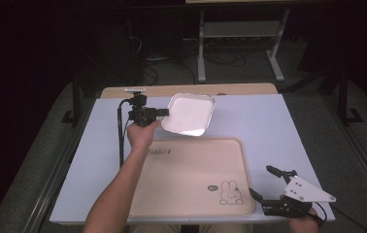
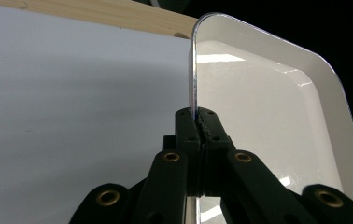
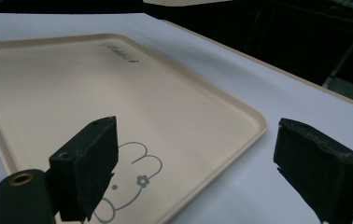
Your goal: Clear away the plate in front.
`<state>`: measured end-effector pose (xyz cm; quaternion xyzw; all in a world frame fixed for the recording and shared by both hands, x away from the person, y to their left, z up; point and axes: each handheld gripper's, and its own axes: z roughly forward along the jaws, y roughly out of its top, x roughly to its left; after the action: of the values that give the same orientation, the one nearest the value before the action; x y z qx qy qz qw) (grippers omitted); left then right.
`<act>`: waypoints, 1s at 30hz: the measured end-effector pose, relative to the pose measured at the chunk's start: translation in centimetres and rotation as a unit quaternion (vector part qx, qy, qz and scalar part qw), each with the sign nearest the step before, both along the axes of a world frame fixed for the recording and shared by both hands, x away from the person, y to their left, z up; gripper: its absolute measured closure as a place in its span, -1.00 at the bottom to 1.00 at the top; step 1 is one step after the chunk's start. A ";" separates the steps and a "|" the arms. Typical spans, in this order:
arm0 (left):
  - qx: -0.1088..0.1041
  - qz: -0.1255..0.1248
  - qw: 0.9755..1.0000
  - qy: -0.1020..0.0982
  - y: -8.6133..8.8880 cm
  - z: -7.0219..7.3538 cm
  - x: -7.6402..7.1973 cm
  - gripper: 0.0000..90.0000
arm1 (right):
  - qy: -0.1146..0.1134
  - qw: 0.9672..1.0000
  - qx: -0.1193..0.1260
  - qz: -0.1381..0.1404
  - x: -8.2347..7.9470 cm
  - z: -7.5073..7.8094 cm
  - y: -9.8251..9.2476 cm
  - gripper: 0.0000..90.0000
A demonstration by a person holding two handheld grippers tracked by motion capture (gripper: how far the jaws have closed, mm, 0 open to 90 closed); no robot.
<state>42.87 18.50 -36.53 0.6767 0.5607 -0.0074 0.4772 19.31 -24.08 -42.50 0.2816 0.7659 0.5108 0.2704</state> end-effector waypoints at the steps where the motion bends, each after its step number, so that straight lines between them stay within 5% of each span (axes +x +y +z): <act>1: 0.001 -0.001 1.000 0.000 0.1 0.0 -0.2 0.97 | 0.000 1.000 0.001 0.000 0.0 0.0 0.0 -0.71; 30: 0.009 -0.015 1.000 0.011 1.3 -1.6 -4.7 0.97 | -0.001 1.000 0.001 0.001 -0.1 0.0 0.1 -0.71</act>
<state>38.14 19.84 -38.10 0.6893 0.5557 -0.0168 0.4645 19.24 -24.03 -42.46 0.2807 0.7652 0.5125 0.2703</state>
